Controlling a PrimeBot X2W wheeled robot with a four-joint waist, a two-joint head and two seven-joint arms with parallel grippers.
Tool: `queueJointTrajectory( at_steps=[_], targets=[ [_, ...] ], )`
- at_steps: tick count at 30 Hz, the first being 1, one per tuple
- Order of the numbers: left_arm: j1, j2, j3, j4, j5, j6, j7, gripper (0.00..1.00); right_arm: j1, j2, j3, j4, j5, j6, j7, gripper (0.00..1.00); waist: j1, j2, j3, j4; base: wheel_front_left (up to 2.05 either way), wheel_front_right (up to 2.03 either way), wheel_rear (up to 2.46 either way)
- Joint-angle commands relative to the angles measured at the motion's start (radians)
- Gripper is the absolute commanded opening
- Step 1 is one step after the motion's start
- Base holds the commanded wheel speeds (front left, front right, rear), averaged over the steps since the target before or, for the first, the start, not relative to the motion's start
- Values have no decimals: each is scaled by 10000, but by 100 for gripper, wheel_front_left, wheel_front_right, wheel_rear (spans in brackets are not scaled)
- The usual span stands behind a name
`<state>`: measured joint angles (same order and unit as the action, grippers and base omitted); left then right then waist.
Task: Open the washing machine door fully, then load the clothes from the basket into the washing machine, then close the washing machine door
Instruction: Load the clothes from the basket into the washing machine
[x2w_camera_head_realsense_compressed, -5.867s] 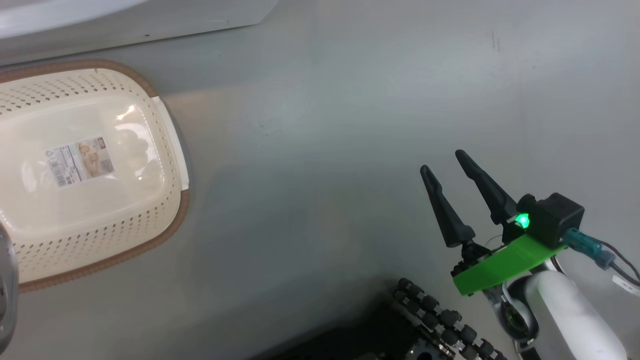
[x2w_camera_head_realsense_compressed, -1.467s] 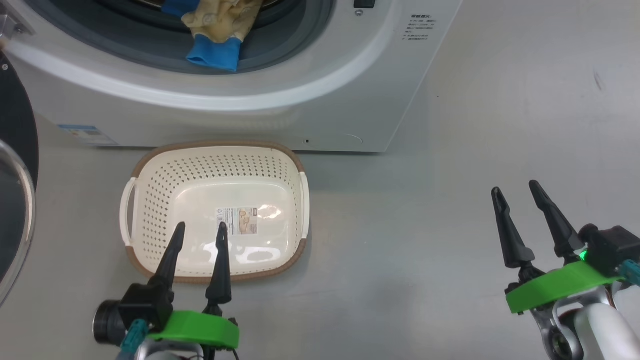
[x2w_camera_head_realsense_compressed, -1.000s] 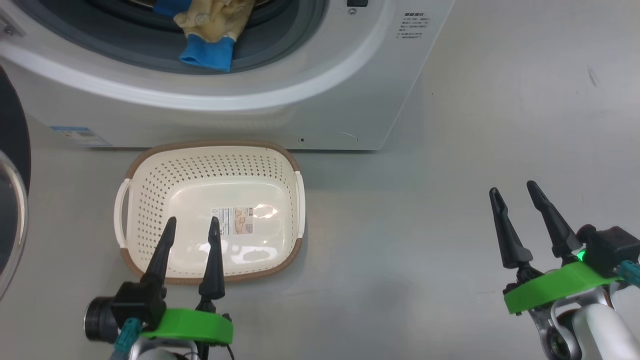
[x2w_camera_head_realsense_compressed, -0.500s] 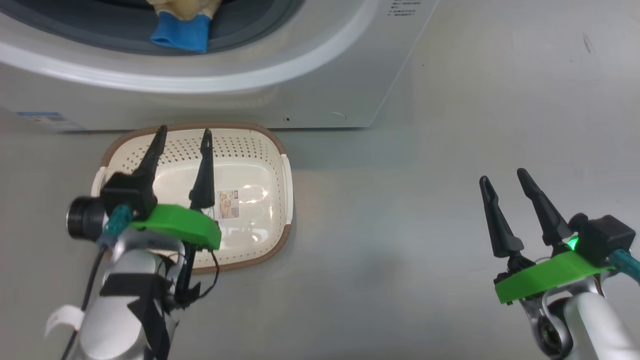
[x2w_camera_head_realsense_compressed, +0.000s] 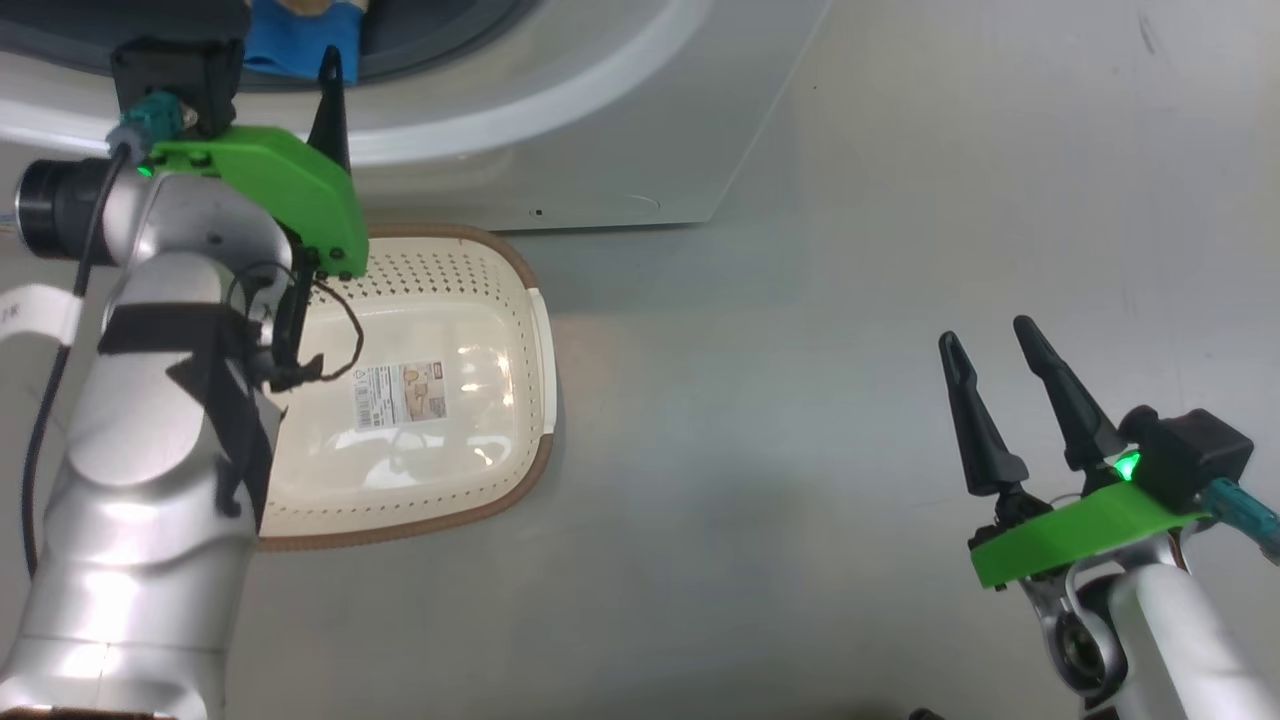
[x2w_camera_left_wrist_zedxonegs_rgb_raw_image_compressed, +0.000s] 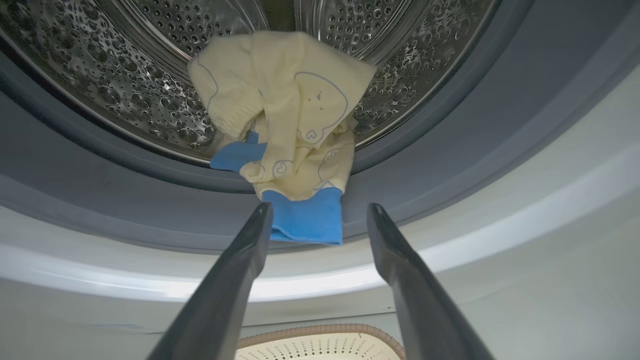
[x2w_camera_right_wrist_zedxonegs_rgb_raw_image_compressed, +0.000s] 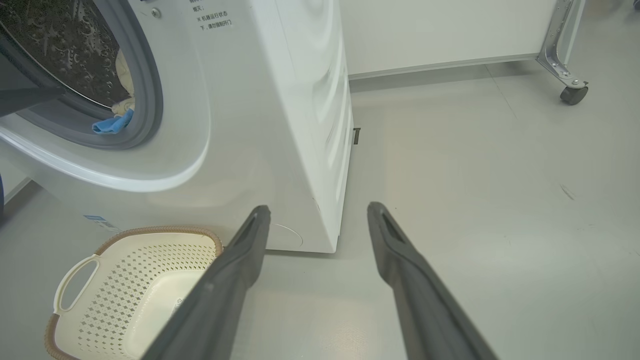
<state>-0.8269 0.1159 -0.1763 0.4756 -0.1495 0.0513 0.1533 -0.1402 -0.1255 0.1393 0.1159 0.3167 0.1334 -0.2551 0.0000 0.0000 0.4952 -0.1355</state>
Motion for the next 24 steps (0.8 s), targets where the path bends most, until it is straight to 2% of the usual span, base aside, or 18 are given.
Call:
queueJointTrajectory(
  at_steps=[1, 9, 12, 24],
  targets=[
    [-737, 330, 286, 179, 91, 122, 397, 100, -109, -64, 212, -223, 34, -27, -67, 100, 0, 0, 106, -59, 0, 0, 0],
    [-2495, 257, 339, 2205, 82, 458, 893, 100, -281, -76, 444, -163, 76, -27, -67, 100, 0, 0, 366, -341, 0, 0, 0],
    [-3135, 153, 162, 3056, 123, 397, 967, 100, -293, -107, 443, -134, 95, -27, -67, 100, 0, 0, 435, -425, 0, 0, 0],
    [-4311, -182, -206, 4734, 123, 419, 868, 100, -369, -101, 549, -96, 130, -27, -67, 100, 0, 0, 559, -568, 0, 0, 0]
  ],
)
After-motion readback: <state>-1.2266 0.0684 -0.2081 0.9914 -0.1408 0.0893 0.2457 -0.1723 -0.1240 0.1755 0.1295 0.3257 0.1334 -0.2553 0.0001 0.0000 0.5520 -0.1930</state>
